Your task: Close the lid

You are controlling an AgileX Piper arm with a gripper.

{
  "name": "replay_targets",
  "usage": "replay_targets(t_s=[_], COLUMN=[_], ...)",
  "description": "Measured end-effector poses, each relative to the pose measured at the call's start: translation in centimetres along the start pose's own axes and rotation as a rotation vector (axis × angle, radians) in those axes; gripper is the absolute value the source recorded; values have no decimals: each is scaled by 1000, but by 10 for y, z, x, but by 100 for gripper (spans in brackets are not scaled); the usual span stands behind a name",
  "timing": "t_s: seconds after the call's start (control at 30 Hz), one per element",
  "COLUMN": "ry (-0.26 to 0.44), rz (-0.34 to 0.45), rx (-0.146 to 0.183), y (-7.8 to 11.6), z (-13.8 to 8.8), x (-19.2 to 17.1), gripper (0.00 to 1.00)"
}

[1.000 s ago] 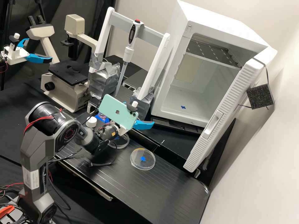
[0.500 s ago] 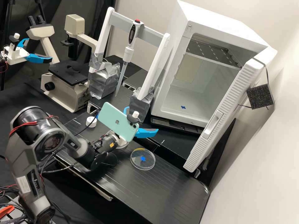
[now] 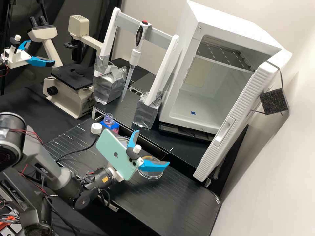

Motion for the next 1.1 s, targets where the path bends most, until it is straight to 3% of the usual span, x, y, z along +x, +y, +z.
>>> replay_targets(t_s=[0.2,0.3,0.47,1.1], ry=[-74,-88,-97,-137], rz=[47,79,104,-27], rx=[-29,-55,-69,-85], y=[6,12,15,3], z=[9,10,11,25], x=[-17,-21,-23,-20], gripper=[100,100,100,100])
